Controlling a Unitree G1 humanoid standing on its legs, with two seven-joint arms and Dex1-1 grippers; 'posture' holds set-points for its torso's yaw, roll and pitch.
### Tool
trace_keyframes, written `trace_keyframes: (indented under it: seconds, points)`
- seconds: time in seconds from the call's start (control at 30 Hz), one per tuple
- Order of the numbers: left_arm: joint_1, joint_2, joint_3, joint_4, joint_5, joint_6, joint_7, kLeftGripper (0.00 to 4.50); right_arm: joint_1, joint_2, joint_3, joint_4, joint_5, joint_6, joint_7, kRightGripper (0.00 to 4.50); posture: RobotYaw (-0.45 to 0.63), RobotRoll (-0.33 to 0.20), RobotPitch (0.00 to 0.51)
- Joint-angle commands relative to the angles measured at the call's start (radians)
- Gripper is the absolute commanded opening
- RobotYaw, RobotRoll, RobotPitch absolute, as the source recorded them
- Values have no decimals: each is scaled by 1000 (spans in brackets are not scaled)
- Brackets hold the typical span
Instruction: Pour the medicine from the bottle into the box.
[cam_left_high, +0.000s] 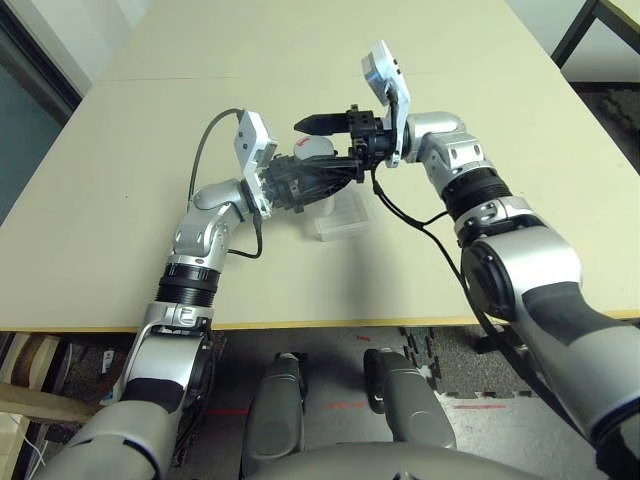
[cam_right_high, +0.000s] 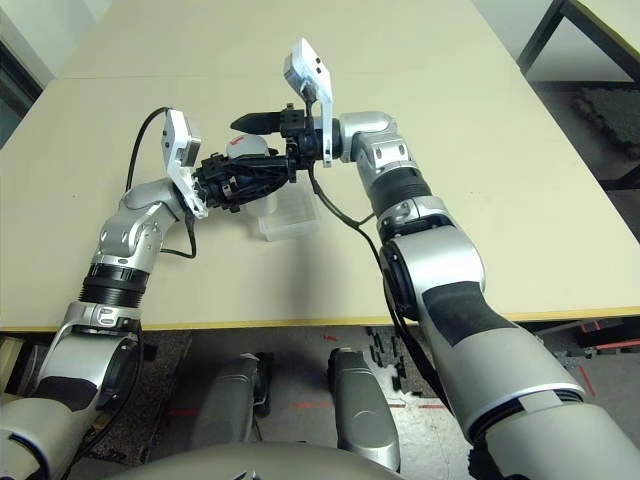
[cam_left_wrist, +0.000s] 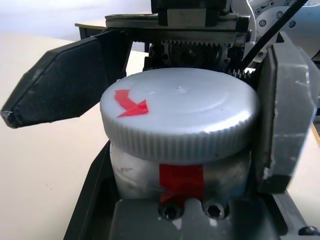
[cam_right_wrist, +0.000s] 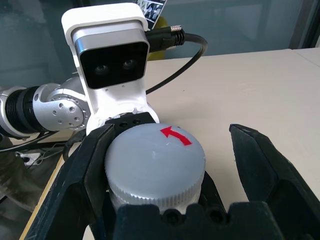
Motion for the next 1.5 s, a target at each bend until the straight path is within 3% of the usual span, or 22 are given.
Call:
trace_keyframes:
  seconds: [0.03, 0.7, 1.07, 1.5]
  points:
    - [0, 0, -10, -26, -1, 5, -11, 2668, -19, -5, 0, 29, -11, -14, -21, 4500, -55, 0, 180]
    - [8, 11, -8, -29, -5, 12, -9, 2668, -11, -126, -23, 64, -7, -4, 10, 4500, -60, 0, 178]
    - [8, 20, 4, -6, 6, 0, -16, 2668, 15, -195, -11, 44, -5, 9, 168, 4500, -55, 0, 172]
    - [-2, 17, -4, -2, 9, -8, -29, 2668, -4, -165, -27, 26, 20, 41, 182, 4500, -56, 0, 163]
